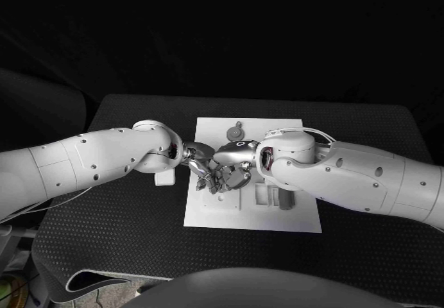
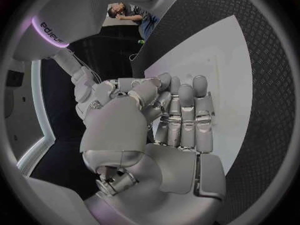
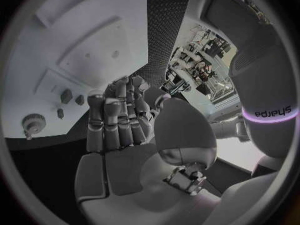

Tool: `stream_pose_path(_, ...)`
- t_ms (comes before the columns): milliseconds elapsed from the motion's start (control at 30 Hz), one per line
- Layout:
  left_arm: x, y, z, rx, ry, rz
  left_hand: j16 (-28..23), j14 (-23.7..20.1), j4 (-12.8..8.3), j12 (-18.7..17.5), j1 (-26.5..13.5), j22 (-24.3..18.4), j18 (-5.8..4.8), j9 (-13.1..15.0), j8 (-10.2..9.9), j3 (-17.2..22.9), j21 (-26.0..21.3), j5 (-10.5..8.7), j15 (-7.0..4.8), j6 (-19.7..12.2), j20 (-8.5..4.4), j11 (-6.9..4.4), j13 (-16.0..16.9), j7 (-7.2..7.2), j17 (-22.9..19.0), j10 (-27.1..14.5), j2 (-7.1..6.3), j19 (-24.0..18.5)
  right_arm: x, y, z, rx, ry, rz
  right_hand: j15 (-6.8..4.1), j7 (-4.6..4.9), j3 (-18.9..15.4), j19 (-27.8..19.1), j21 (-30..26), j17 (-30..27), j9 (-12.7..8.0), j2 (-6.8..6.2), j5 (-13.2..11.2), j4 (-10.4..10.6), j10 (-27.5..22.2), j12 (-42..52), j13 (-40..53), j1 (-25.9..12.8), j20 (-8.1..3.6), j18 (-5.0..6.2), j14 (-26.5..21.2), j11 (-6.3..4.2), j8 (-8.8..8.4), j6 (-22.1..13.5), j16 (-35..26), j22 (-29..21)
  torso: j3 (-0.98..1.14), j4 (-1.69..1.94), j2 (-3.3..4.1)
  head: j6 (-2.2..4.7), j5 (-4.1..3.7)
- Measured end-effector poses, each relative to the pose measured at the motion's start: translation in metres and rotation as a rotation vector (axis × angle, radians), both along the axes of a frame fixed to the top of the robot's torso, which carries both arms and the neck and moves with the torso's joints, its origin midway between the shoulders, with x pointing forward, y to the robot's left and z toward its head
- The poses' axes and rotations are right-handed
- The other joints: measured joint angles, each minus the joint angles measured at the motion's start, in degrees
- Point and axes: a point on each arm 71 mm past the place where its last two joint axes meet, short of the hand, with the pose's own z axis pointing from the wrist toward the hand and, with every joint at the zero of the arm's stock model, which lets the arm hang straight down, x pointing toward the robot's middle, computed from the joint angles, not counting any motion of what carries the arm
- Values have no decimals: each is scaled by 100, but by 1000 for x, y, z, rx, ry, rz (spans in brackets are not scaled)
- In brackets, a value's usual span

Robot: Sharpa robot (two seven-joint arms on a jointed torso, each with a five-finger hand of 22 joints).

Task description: Assemble the parts on the task board

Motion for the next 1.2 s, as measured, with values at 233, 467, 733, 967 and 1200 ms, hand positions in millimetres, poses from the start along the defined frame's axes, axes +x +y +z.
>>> stream_pose_path(233, 0, 0, 0, 1, 0, 0, 0, 0, -6, -5, -6, 0, 0, 0, -3, -6, 0, -1, 0, -2, 1, -2, 6, -1, 0, -3, -7, 0, 0, 0, -1, 2, -6, -4, -34, -46, 25, 42, 0, -6, 21, 68, 0, -25, 141, -17, -10, 55, -18, -1, 52, -59, 63, 120, 0, 0, -3, 2, 0, 0, 2)
stream_pose_path(467, 0, 0, 0, 0, 0, -1, 0, 0, -7, -7, -4, -1, 0, 2, -13, -7, 0, -21, 0, 11, 1, -8, 9, 12, -1, -10, -7, 0, 0, 0, -1, 1, -11, -5, -59, -112, 40, 72, 1, -15, 40, 91, 0, -9, 304, -21, 5, 32, -10, 0, 114, -101, 96, 219, -7, 0, -1, -1, -1, -1, 10)
stream_pose_path(733, 0, 0, 0, 1, 0, -1, 0, 2, -8, 7, 5, -1, 0, 8, -23, -8, 0, -22, -2, 13, -3, 11, 12, 14, -1, -9, 0, 3, 0, 0, -1, 3, -13, -7, -92, -157, 40, 94, 2, -22, 62, 166, 0, -9, 426, -21, 14, 3, -29, -1, 151, -141, 129, 325, -21, 0, 1, -4, -1, -1, 11)
stream_pose_path(967, 0, 0, -1, 2, 1, 1, 0, 12, 9, 6, 20, 1, 0, 15, -28, 9, 0, -35, -12, 13, -11, 14, 13, 14, 3, -6, -1, 12, 0, 2, -1, 2, -12, -9, -138, -194, 66, 115, 2, -27, 78, 212, 0, -35, 519, -44, 21, 50, -48, 0, 167, -172, 162, 400, -44, 0, 2, -4, -1, -1, 3)
stream_pose_path(1200, 1, 1, -1, 4, 1, 4, 0, 12, 9, -1, 20, 3, 0, 20, -9, 9, 0, -45, -12, 16, -11, 14, 14, 9, 3, -7, 2, 12, 0, 3, -2, 6, -15, -15, -173, -201, 291, 132, 2, -27, 80, 277, -5, -35, 608, -104, 31, 301, -72, 1, 198, -204, 167, 457, -67, 0, 1, -4, -1, -1, -2)
